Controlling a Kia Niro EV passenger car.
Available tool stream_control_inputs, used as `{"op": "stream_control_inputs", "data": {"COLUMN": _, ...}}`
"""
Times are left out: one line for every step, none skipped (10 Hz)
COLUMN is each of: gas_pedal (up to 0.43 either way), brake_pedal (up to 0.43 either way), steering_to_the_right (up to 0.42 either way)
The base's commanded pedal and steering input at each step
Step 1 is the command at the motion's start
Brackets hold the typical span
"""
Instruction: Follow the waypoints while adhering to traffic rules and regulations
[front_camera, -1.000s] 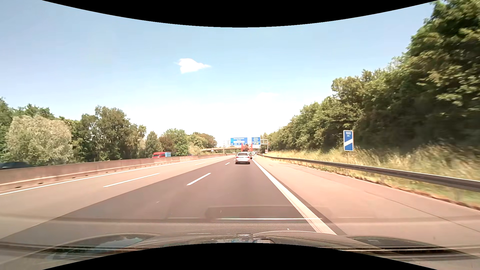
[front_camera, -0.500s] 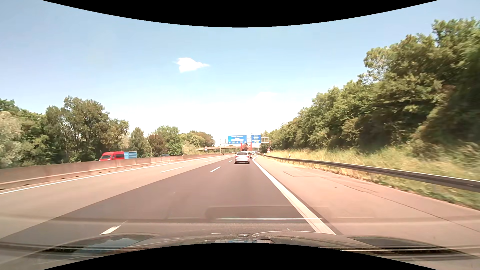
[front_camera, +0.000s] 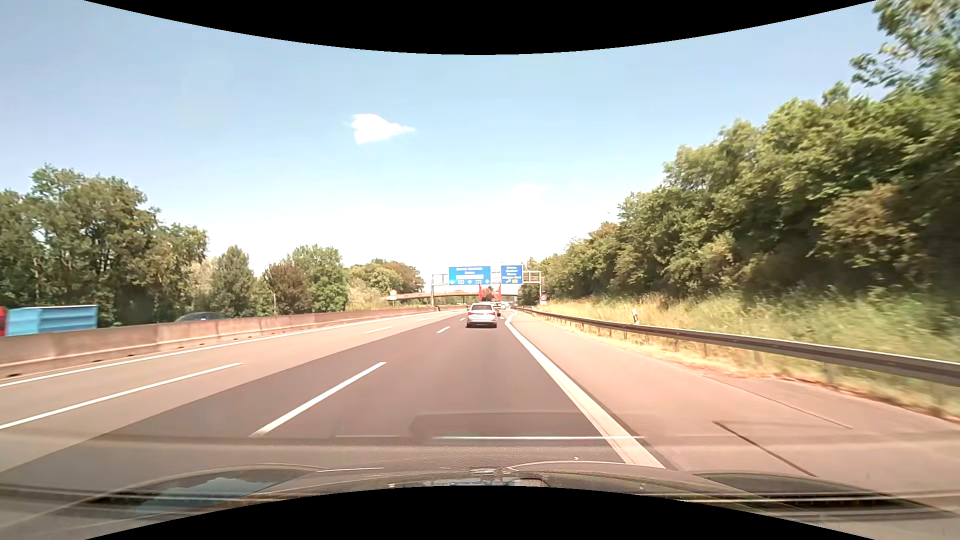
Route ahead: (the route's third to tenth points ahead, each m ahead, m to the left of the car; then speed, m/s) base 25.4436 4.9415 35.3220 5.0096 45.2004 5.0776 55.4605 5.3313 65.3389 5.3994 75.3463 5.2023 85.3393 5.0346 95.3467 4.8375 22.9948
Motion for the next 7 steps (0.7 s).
{"op": "stream_control_inputs", "data": {"gas_pedal": 0.311, "brake_pedal": 0.000, "steering_to_the_right": 0.005}}
{"op": "stream_control_inputs", "data": {"gas_pedal": 0.311, "brake_pedal": 0.000, "steering_to_the_right": 0.005}}
{"op": "stream_control_inputs", "data": {"gas_pedal": 0.311, "brake_pedal": 0.000, "steering_to_the_right": 0.005}}
{"op": "stream_control_inputs", "data": {"gas_pedal": 0.311, "brake_pedal": 0.000, "steering_to_the_right": 0.005}}
{"op": "stream_control_inputs", "data": {"gas_pedal": 0.311, "brake_pedal": 0.000, "steering_to_the_right": 0.005}}
{"op": "stream_control_inputs", "data": {"gas_pedal": 0.311, "brake_pedal": 0.000, "steering_to_the_right": 0.005}}
{"op": "stream_control_inputs", "data": {"gas_pedal": 0.311, "brake_pedal": 0.000, "steering_to_the_right": 0.005}}
